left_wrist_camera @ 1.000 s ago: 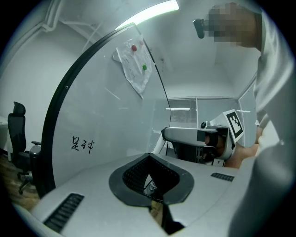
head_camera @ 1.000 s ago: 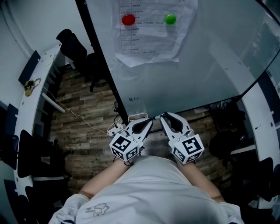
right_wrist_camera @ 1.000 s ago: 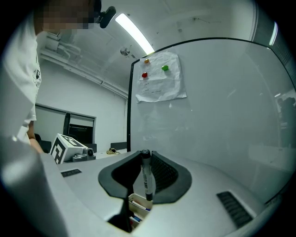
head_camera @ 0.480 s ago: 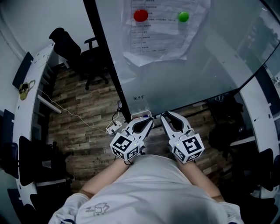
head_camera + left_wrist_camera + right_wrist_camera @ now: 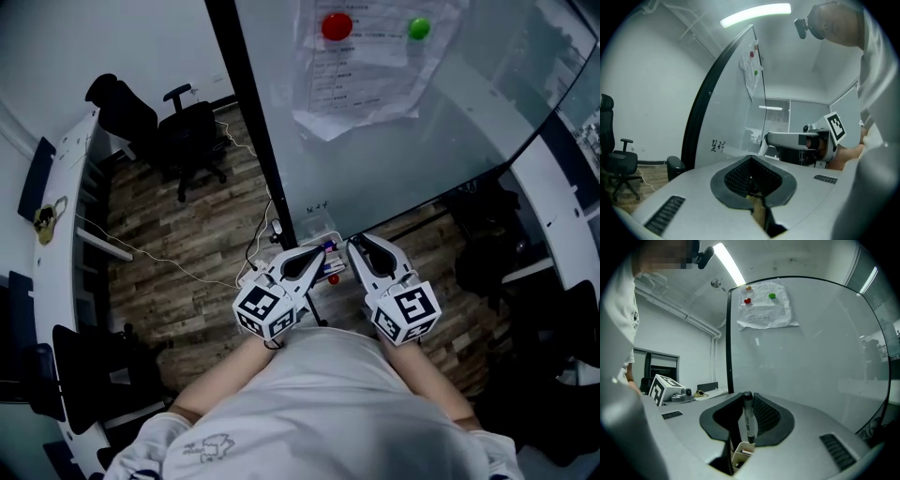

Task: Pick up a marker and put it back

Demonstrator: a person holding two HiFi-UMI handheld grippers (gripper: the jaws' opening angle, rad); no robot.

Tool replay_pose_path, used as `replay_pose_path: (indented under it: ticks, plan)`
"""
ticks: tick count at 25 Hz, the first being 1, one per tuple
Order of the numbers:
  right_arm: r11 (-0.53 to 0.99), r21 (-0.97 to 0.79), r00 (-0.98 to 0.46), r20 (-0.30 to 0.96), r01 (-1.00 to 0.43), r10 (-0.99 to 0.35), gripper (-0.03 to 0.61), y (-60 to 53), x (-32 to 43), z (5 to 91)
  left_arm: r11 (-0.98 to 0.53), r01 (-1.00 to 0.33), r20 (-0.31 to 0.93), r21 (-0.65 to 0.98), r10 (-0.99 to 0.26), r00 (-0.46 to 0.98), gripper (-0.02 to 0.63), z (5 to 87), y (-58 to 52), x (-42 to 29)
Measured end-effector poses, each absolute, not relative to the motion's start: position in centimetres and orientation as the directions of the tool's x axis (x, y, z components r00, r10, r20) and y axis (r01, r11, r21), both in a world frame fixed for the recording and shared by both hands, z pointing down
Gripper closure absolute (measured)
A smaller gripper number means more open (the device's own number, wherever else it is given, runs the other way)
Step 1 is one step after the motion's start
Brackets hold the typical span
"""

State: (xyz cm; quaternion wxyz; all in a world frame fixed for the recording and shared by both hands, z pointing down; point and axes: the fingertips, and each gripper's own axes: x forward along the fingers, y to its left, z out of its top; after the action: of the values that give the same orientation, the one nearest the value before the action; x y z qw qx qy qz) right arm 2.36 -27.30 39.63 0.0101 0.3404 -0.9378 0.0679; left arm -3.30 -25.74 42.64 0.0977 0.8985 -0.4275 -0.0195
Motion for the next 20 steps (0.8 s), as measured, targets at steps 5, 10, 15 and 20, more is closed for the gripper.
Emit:
replay_pose_path:
  ticks: [5,10,15,20]
  plan:
    - [0.715,-0.111,-0.723,0.045,-0.69,-0.69,0.505,-26.8,0.0,39.3,-0.672,-0.723,0.058,0.157,-0.725,0.686,0.608,42.5,-25.1,-5.5]
    - [0.667,-0.129,-0.676,0.055,-0.734,-0.734,0.504,-26.0,-2.2,39.9,-0.722,-0.673,0.065,0.16,-0.673,0.737,0.607,42.9,-24.3,-7.4]
    - [0.624,-0.13,-0.634,0.056,-0.771,-0.771,0.505,-24.6,-3.6,40.3,-0.75,-0.643,0.067,0.153,-0.642,0.764,0.607,43.3,-23.1,-9.3]
    - [0.6,-0.126,-0.611,0.087,-0.79,-0.787,0.505,-24.0,-3.9,41.9,-0.763,-0.624,0.07,0.168,-0.622,0.78,0.608,44.5,-22.3,-9.8]
